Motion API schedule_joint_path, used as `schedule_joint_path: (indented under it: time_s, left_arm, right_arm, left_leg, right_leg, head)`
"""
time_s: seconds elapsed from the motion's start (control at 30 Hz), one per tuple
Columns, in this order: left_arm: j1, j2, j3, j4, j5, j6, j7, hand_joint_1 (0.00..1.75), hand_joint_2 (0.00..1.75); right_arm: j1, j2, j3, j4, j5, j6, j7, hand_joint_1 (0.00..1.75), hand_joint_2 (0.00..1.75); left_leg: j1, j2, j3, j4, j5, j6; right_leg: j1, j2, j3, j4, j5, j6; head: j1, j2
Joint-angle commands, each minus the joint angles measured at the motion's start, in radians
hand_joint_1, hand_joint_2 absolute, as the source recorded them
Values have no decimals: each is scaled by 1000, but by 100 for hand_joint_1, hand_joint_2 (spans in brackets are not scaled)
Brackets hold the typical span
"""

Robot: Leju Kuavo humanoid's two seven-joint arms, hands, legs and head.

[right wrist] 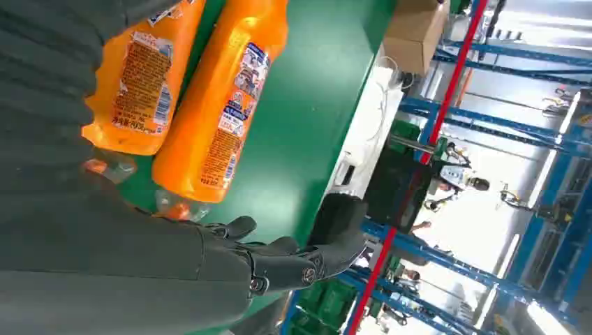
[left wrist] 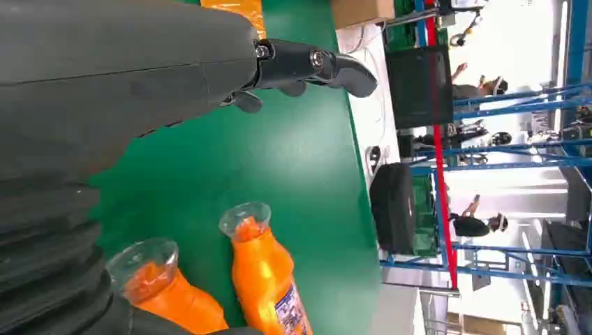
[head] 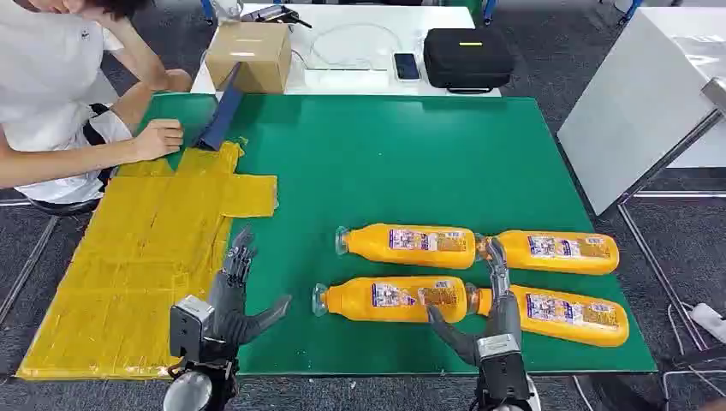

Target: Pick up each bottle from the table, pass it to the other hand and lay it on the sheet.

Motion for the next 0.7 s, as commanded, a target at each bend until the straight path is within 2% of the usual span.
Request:
schedule_joint_path:
  time_s: [0.03, 0.07, 0.1, 0.47, 0.5, 0.53, 0.57, 0.6, 0.7]
  left_arm:
    - [-7, -20, 10, 14, -5, 60, -125, 0, 175]
    - [-7, -20, 10, 14, -5, 60, -125, 0, 175]
    - [0, -29, -3, 23, -12, 77, -177, 0, 175]
    - [6, -34, -16, 20, -18, 89, -177, 3, 175]
    - [10, -36, -28, 19, -20, 101, -177, 24, 175]
    - [10, -36, -28, 19, -20, 101, -177, 175, 175]
    - [10, -36, -28, 19, -20, 101, -177, 175, 175]
    - [10, -36, -28, 19, -20, 101, -177, 175, 175]
    - [14, -37, -40, 18, -21, 113, -177, 175, 175]
  right_arm:
    - [-37, 33, 52, 69, -126, 125, -74, 0, 175]
    - [-37, 33, 52, 69, -126, 125, -74, 0, 175]
    - [-60, 50, 56, 111, -243, 251, -83, 0, 175]
    - [-76, 73, 75, 139, -223, 237, -91, 0, 175]
    - [-93, 94, 92, 171, -206, 213, -100, 16, 175]
    - [-93, 94, 92, 171, -206, 213, -100, 164, 175]
    - [-93, 94, 92, 171, -206, 213, -100, 175, 175]
    - [-93, 94, 92, 171, -206, 213, -100, 175, 175]
    - [-109, 109, 107, 201, -194, 191, -109, 175, 175]
  left_leg:
    - [1, -1, 5, 0, -2, -2]
    - [1, -1, 6, 0, -3, -3]
    - [1, -1, 4, 0, -2, -2]
    - [1, -1, 7, 0, -4, -3]
    - [1, -1, 4, 0, -2, -2]
    - [1, -2, 7, 0, -3, -3]
    - [1, -1, 3, 0, -1, -2]
    - [1, -2, 7, 0, -3, -3]
    - [1, -1, 4, 0, -2, -2]
  right_leg:
    - [0, 1, 4, -1, -1, -1]
    - [0, 2, 6, 0, -2, -1]
    - [0, 1, 4, 0, -1, -1]
    - [0, 2, 7, 0, -3, -2]
    - [0, 1, 4, -1, -1, -1]
    - [0, 2, 7, 0, -3, -2]
    - [0, 1, 3, -1, -1, -1]
    - [0, 2, 7, 0, -3, -2]
    - [0, 1, 4, -1, -1, -1]
  head:
    - [0, 0]
    - [0, 0]
    - [0, 0]
    - [0, 0]
    - [0, 0]
    - [0, 0]
    - [0, 0]
    - [0, 0]
    - [0, 0]
